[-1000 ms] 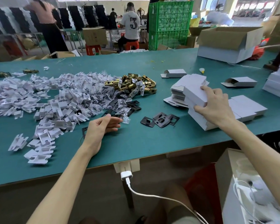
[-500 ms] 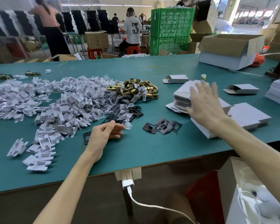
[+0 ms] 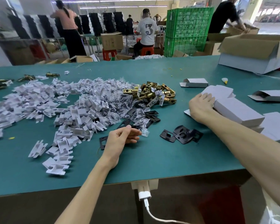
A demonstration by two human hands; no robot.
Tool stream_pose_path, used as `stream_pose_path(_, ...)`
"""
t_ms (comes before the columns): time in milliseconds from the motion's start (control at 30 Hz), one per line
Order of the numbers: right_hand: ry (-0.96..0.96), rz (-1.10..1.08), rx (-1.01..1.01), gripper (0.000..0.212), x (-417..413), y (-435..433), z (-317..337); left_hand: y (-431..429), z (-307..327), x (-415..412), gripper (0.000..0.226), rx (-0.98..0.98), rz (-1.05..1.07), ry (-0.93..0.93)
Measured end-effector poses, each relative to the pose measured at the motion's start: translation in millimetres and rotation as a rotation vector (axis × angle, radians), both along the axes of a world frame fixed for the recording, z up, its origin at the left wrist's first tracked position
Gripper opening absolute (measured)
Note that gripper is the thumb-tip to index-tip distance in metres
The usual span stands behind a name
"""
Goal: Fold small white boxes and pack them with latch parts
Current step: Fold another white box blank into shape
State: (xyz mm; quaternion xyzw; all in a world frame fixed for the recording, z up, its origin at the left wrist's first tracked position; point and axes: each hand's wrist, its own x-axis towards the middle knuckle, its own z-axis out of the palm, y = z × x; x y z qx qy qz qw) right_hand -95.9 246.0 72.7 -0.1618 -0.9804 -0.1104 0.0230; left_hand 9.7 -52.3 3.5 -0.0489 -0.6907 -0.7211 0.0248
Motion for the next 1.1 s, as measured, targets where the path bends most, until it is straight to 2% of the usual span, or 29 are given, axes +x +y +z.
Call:
stream_pose_path(67, 0.083, 0.063, 0.072, 0.061, 5, 6, -8, 0, 0, 0, 0.038, 0.0, -0.006, -0.003)
stream_pose_path(200, 0.131, 0.204, 0.166, 0.036, 13, 7, -6, 0, 0, 0, 0.037, 0.01, -0.005, -0.007)
stream_pose_path(333, 0.295, 0.33, 0.071, 0.023, 20, -3, 1, 0, -1, 1, 0.038, 0.008, -0.006, -0.011)
stream_pose_path(400, 0.452, 0.441, -0.032, 0.027, 27, -11, 3, 1, -1, 2, 0.038, 0.012, -0.004, -0.011)
stream_pose_path(533, 0.746, 0.722, -0.376, 0.035, 52, -41, 17, 1, 0, 4, 0.038, 0.017, -0.005, -0.004)
stream_pose_path(633, 0.878, 0.716, -0.7, 0.025, 71, -65, 20, 1, 1, 5, 0.037, 0.021, -0.004, -0.004)
stream_pose_path(733, 0.988, 0.629, -0.916, 0.021, 89, -78, 13, 1, 2, 7, 0.037, 0.037, -0.01, -0.004)
stream_pose_path(800, 0.982, 0.511, -1.148, 0.016, 97, -83, 4, 1, 4, 8, 0.036, 0.044, -0.031, 0.003)
stream_pose_path(833, 0.94, 0.432, -1.311, 0.02, 99, -86, -2, 1, 4, 8, 0.036, 0.047, -0.043, 0.004)
stream_pose_path(900, 0.817, 0.236, -1.658, 0.023, 104, -94, -14, 1, 4, 8, 0.035, 0.056, -0.048, -0.004)
stream_pose_path(967, 0.641, 0.036, -1.895, 0.021, 108, -102, -28, 2, 4, 6, 0.033, 0.079, -0.001, -0.026)
stream_pose_path(1033, 0.465, -0.052, -1.993, 0.02, 111, -109, -45, 1, 4, 5, 0.031, 0.093, 0.039, -0.038)
stream_pose_path(1100, 0.418, -0.095, -2.014, 0.019, 112, -114, -59, 0, 5, 6, 0.035, 0.109, 0.026, -0.031)
